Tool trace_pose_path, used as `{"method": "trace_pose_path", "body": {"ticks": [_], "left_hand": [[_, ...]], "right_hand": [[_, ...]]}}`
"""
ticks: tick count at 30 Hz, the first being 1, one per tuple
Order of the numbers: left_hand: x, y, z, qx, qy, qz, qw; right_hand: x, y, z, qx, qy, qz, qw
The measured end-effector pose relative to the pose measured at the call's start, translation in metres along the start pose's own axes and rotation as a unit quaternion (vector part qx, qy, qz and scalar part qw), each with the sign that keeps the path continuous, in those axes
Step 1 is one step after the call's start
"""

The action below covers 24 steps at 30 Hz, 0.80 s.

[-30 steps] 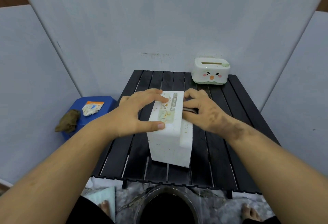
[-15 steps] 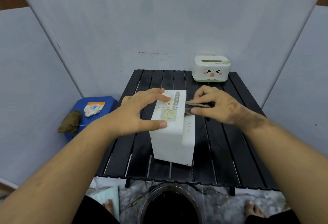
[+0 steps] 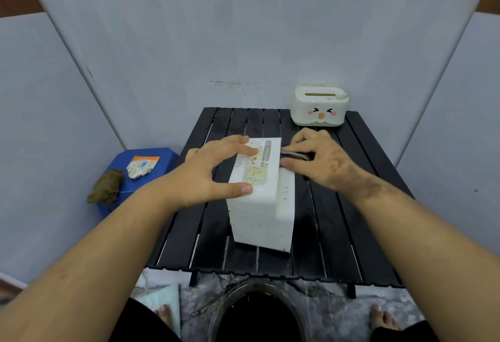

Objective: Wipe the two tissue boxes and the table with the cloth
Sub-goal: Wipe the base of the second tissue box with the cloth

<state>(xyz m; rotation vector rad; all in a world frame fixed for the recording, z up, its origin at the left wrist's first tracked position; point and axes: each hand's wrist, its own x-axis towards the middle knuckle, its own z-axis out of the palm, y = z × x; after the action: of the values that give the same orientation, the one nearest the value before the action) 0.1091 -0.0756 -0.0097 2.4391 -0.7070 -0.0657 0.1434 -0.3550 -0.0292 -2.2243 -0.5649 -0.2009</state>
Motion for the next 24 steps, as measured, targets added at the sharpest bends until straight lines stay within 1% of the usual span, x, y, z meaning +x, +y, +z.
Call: {"method": "trace_pose_path", "body": {"ticks": [3,6,11,13,16,18,20,22,24], "left_hand": [[0.0,0.001,0.001,0.008,0.008,0.002,1.0],[-0.001,0.0,0.002,0.008,0.009,0.005,1.0],[-0.002,0.0,0.001,0.007,0.011,-0.002,1.0],[-0.001,0.001,0.001,0.002,0.01,-0.003,1.0],[-0.001,0.001,0.002,0.006,0.011,-0.004,1.0],[-0.001,0.002,0.002,0.005,0.012,-0.003,1.0],[-0.002,0.004,0.003,0.002,0.012,-0.006,1.0],[-0.002,0.005,0.004,0.004,0.012,-0.007,1.0],[-0.003,0.005,0.003,0.014,0.014,-0.008,1.0]], "right_hand": [[-0.002,-0.012,0.015,-0.013,-0.042,-0.018,0.999],[-0.009,-0.008,-0.008,-0.039,-0.075,-0.027,0.996],[-0.034,0.004,-0.049,-0.034,-0.079,-0.01,0.996],[-0.044,0.005,-0.056,-0.011,-0.07,-0.003,0.997],[-0.057,-0.006,-0.062,0.024,-0.053,-0.015,0.998],[-0.061,-0.02,-0.054,0.033,-0.069,-0.026,0.997],[-0.064,-0.031,-0.033,0.003,-0.08,-0.04,0.996],[-0.065,-0.04,-0.005,-0.02,-0.055,-0.067,0.996],[-0.064,-0.047,0.012,-0.033,-0.054,-0.094,0.994]]}}
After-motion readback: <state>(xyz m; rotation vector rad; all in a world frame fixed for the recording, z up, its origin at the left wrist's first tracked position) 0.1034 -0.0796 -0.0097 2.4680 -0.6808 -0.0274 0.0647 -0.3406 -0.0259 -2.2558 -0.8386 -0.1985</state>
